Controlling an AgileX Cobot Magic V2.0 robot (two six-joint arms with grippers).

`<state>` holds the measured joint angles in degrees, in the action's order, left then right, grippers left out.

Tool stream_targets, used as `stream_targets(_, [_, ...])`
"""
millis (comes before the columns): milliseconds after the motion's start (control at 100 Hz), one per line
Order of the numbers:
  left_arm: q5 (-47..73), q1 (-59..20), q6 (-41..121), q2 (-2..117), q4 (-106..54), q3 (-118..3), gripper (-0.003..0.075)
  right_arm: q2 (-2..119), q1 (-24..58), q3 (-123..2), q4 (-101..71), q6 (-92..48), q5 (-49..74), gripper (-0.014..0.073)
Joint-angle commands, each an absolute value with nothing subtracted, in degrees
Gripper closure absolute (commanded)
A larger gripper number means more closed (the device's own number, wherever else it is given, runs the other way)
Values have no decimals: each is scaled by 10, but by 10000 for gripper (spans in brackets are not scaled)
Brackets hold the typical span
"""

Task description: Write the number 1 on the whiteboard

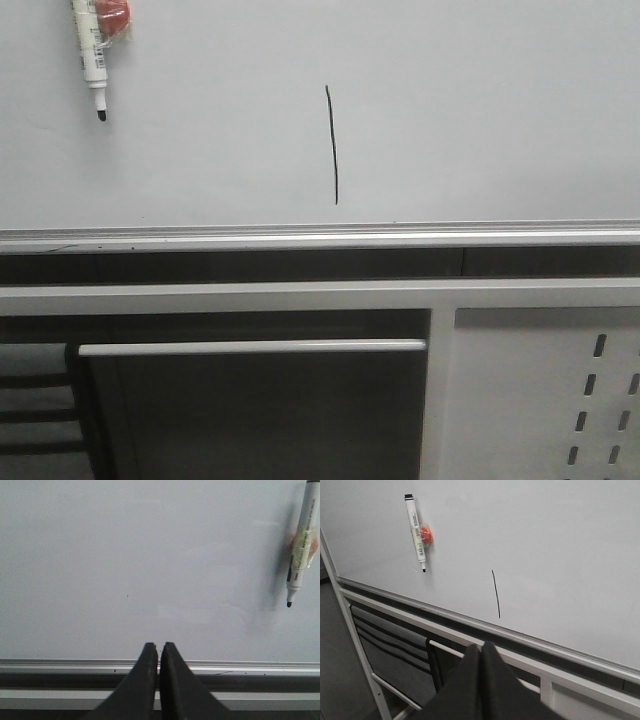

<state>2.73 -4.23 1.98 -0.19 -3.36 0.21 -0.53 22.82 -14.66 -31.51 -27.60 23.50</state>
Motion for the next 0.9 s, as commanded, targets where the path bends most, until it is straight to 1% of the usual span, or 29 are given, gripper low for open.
stream_targets(0, [-8,-41,11,-16,-31,27,741,-10,225,-161,-323,-276,191,644])
stream_targets(820, [-10,-41,11,-15,-36,26,741,-10,225,-159,-323,-276,191,644])
stream_targets(890, [-10,-41,11,-15,-36,26,741,-10,225,-158,-304,-276,176,644])
